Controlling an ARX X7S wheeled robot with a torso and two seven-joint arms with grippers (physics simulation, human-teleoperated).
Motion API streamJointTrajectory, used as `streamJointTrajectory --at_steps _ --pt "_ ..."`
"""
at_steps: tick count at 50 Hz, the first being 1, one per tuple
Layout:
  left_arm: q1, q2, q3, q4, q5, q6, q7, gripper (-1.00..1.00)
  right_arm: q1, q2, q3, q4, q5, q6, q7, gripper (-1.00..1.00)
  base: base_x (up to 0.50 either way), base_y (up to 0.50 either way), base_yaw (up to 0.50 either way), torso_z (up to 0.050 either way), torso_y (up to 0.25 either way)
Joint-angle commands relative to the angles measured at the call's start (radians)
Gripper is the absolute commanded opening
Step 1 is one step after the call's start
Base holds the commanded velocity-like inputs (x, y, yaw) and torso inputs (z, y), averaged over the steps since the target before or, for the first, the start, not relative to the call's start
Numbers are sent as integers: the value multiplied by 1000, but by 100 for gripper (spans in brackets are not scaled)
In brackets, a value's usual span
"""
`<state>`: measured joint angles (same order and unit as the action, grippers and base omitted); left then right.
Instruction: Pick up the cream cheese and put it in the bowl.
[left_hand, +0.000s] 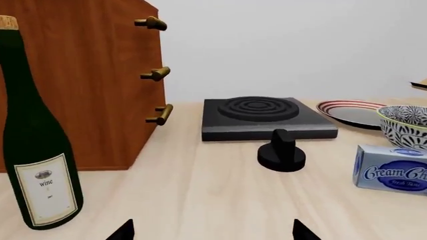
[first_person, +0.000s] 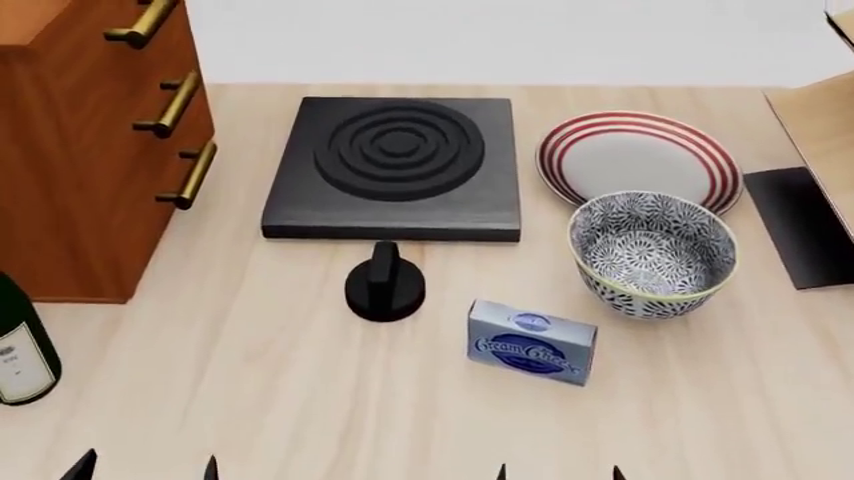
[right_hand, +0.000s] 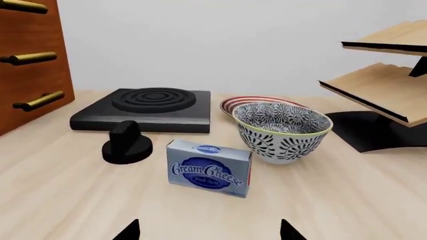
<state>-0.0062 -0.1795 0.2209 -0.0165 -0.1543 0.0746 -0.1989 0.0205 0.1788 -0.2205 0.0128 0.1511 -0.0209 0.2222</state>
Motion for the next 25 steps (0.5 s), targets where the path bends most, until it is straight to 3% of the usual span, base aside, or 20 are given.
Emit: streamJointTrajectory --at_steps 1,25 --pt "1 -4 6 0 -5 4 -6 100 2 4 -4 10 7 -10 4 100 137 16 0 0 0" --pt "-5 -14 20 -8 -11 5 -18 100 3 14 -19 7 16 -11 14 100 144 2 0 0 0"
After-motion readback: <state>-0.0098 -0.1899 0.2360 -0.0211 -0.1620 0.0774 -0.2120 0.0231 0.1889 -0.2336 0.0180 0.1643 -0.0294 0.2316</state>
